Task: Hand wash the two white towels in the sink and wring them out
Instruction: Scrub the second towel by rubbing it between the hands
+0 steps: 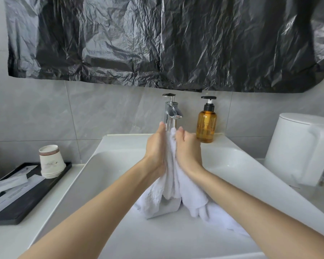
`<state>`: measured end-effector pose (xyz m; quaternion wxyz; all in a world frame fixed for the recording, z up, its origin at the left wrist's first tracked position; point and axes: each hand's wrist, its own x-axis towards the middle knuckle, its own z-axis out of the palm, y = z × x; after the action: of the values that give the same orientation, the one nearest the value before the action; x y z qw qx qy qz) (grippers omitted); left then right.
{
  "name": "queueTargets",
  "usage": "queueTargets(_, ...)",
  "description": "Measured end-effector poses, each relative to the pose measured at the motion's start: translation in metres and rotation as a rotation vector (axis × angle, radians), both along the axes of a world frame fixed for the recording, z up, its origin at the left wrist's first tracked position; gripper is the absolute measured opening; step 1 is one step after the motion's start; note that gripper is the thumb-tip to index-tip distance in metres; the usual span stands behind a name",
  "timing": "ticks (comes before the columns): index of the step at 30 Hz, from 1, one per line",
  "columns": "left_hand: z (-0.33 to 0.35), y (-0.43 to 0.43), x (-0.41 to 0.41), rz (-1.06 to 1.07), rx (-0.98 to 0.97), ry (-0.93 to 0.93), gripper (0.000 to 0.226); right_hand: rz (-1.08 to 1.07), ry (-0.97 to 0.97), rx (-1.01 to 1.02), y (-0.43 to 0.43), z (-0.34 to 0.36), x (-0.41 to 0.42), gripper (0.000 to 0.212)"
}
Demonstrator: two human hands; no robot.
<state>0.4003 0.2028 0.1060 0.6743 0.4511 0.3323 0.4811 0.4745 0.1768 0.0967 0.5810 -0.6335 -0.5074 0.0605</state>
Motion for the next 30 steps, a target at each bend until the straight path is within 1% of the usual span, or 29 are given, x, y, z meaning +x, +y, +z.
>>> queueTargets(1, 0.000, 0.003, -0.002, 0.011, -0.001, -0.002, 0.046, 0.025, -0.043, 0.024, -0.004, -0.004, -0.004, 0.048)
queueTargets(3, 0.000, 0.003, -0.004, 0.039, 0.007, -0.006, 0.047, 0.091, -0.058, 0.067, -0.010, -0.010, -0.008, 0.048)
queueTargets(5, -0.002, 0.002, -0.001, 0.004, 0.008, -0.002, 0.047, 0.064, 0.034, 0.024, -0.001, -0.002, 0.002, 0.049)
queueTargets(6, -0.001, -0.001, 0.000, -0.026, 0.007, -0.006, 0.048, 0.036, 0.046, 0.004, 0.002, 0.002, 0.004, 0.049)
queueTargets(8, 0.001, 0.002, -0.002, -0.043, 0.015, -0.008, 0.050, 0.044, -0.036, 0.064, -0.003, -0.002, -0.001, 0.050)
queueTargets(10, 0.002, 0.006, -0.005, -0.015, 0.034, -0.007, 0.050, 0.141, -0.087, 0.117, -0.013, -0.008, -0.010, 0.049)
queueTargets(11, 0.001, 0.006, -0.005, -0.014, 0.045, -0.004, 0.050, 0.134, -0.073, 0.120, -0.009, -0.007, -0.006, 0.049)
queueTargets(13, 0.000, 0.000, -0.002, -0.045, 0.053, 0.017, 0.053, 0.048, 0.038, 0.074, 0.000, 0.004, 0.005, 0.049)
queueTargets(14, 0.001, -0.002, 0.000, -0.066, 0.050, 0.021, 0.055, 0.028, 0.053, 0.074, 0.001, 0.005, 0.008, 0.049)
queueTargets(16, 0.001, 0.002, -0.002, -0.073, 0.040, 0.003, 0.052, 0.078, -0.039, 0.113, -0.007, -0.003, -0.001, 0.048)
queueTargets(18, 0.000, 0.006, -0.006, -0.039, 0.031, -0.004, 0.050, 0.156, -0.064, 0.114, -0.015, -0.009, -0.008, 0.049)
queueTargets(21, 0.001, 0.004, -0.005, -0.092, 0.007, 0.000, 0.052, 0.060, 0.034, 0.051, 0.001, 0.007, 0.004, 0.048)
queueTargets(22, 0.002, 0.003, -0.005, -0.110, 0.000, -0.012, 0.053, 0.045, 0.017, 0.064, 0.003, 0.006, 0.004, 0.048)
queueTargets(23, 0.004, 0.003, -0.006, -0.106, 0.004, -0.028, 0.053, 0.055, -0.042, 0.101, -0.001, 0.002, -0.001, 0.048)
queueTargets(25, 0.001, 0.010, -0.007, -0.064, 0.001, -0.030, 0.050, 0.140, -0.127, 0.146, -0.011, -0.009, -0.010, 0.048)
queueTargets(26, 0.001, 0.009, -0.009, -0.054, -0.001, -0.023, 0.050, 0.145, -0.144, 0.144, -0.010, -0.009, -0.007, 0.048)
queueTargets(29, -0.001, 0.002, -0.003, -0.102, -0.001, 0.001, 0.052, 0.049, -0.011, 0.085, 0.003, 0.005, 0.012, 0.049)
queueTargets(30, 0.001, 0.000, -0.003, -0.120, 0.009, -0.005, 0.052, 0.034, -0.035, 0.113, 0.002, 0.003, 0.012, 0.049)
